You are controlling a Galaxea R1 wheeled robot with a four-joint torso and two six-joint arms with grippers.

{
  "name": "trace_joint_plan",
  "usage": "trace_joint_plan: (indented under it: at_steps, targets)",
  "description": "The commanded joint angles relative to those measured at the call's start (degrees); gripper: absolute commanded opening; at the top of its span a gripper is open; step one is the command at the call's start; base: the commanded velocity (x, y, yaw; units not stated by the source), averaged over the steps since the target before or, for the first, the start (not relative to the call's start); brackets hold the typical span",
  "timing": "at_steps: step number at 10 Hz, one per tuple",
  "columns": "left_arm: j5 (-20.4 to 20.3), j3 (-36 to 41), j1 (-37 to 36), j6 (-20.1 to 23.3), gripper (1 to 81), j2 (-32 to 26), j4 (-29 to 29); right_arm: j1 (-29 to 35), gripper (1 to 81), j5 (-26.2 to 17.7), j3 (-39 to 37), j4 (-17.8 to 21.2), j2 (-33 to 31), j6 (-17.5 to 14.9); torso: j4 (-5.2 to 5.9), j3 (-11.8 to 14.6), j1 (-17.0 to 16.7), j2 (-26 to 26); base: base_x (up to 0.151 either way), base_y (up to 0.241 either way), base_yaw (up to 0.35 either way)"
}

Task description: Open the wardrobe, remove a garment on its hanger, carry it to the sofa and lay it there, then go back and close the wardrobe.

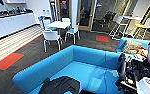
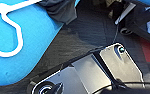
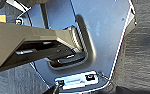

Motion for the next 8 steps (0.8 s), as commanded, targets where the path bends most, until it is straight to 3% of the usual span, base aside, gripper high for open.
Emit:
trace_joint_plan:
  at_steps: [1, 2, 4, 5, 6, 7, 8]
  targets:
    - [-2.87, -0.34, 3.89, 0.4, 81.1, 0.18, 7.64, 0.79, 81.1, -2.73, -0.36, -0.18, 0.11, 0.06, 0.0, 0.0, 0.0, 0.0, 0.0, 0.0, 0.0]
    - [-2.35, -0.34, 6.45, -0.04, 81.1, 0.44, 7.46, 0.8, 81.1, -2.73, -0.36, -0.26, 0.11, -0.03, 0.0, 0.02, 0.0, 0.0, 0.0, 0.0, 0.0]
    - [-1.73, -0.61, 10.41, -0.04, 81.1, 1.76, 7.28, 0.88, 81.1, -2.73, -0.36, -0.26, 0.28, 0.06, 0.0, 4.71, 0.0, 0.0, 0.0, 0.0, 0.0]
    - [-1.73, -1.13, 11.73, -0.04, 81.1, 2.89, 7.28, 0.88, 81.1, -2.73, -0.36, -0.26, 0.28, 0.06, 0.0, 5.86, 0.0, 0.0, 0.0, 0.0, 0.0]
    - [-1.38, -1.93, 12.44, -0.21, 81.1, 3.69, 7.2, 0.88, 81.1, -2.73, -0.36, -0.26, 0.37, -0.03, 0.0, 6.16, 0.0, 0.0, 0.0, 0.0, 0.0]
    - [1.06, -3.24, 13.05, -0.29, 81.1, 5.35, 7.2, 0.88, 81.1, -2.73, -0.36, -0.26, 0.46, -0.03, 0.0, 4.29, -0.02, -0.02, 0.0, 0.0, 0.0]
    - [3.52, -3.68, 13.83, -0.3, 81.1, 6.59, 7.11, 0.88, 81.1, -2.73, -0.36, -0.26, 0.46, 0.06, 0.0, 5.4, -0.07, -0.07, 0.0, 0.0, 0.0]
